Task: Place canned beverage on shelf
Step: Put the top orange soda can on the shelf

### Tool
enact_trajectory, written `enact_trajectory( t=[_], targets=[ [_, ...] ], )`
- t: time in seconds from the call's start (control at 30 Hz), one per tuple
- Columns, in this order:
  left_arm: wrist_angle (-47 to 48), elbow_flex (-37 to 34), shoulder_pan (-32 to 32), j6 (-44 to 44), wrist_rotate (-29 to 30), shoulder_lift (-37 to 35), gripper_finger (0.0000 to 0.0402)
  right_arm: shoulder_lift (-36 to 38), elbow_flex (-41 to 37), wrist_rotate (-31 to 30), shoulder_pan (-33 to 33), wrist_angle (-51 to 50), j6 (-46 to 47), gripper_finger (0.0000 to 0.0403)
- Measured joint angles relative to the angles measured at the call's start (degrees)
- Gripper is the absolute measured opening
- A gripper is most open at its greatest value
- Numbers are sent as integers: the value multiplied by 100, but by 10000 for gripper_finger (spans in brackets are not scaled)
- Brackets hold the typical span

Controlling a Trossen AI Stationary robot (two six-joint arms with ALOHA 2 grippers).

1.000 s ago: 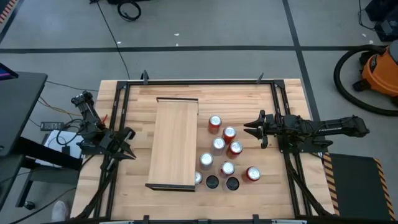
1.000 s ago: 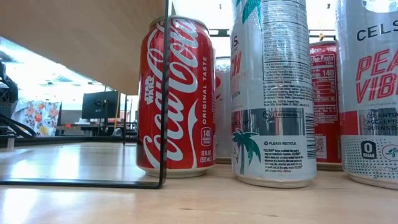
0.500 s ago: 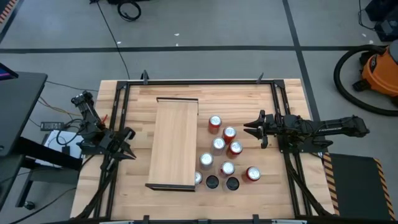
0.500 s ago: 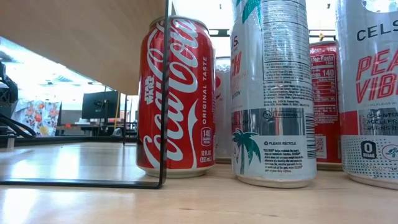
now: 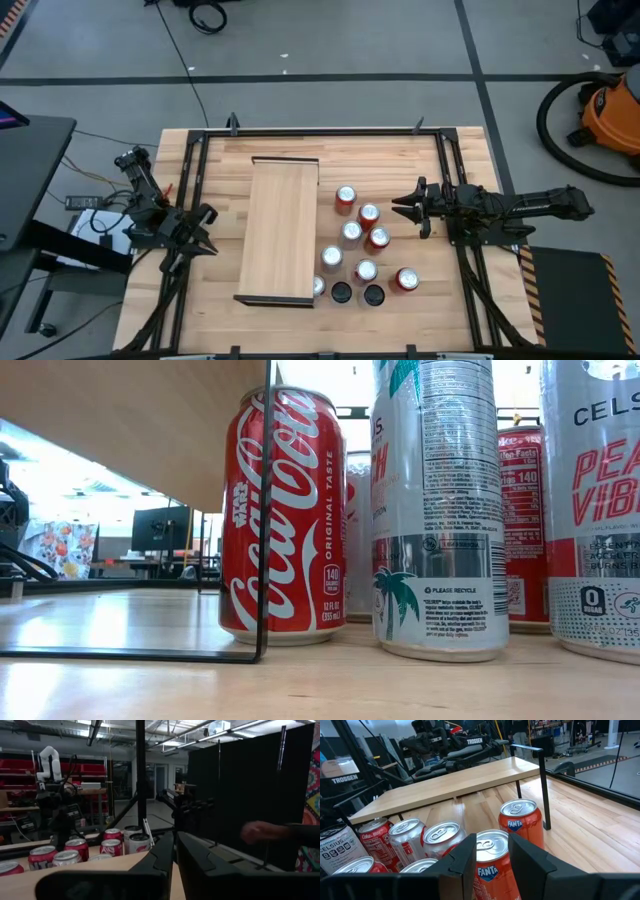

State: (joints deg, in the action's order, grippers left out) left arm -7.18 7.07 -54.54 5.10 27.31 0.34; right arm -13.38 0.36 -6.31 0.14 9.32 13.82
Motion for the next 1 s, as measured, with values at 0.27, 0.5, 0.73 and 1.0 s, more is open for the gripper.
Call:
enact_trajectory(
  t=[0.27, 0.5, 0.73, 1.0],
  targets=[
    [-516, 0, -1, -352, -22, 0, 32, 2, 0, 0, 0, 0, 0, 122],
    [-1163, 0, -2, -343, 0, 0, 32, 2, 0, -2, 0, 1, -95, 122],
    [-2190, 21, 0, -105, 4, 0, 32, 2, 0, -670, -4, 2, -364, 122],
    [-1179, 802, 0, 69, 1008, 242, 32, 2, 0, -774, -4, 305, 244, 122]
  ],
)
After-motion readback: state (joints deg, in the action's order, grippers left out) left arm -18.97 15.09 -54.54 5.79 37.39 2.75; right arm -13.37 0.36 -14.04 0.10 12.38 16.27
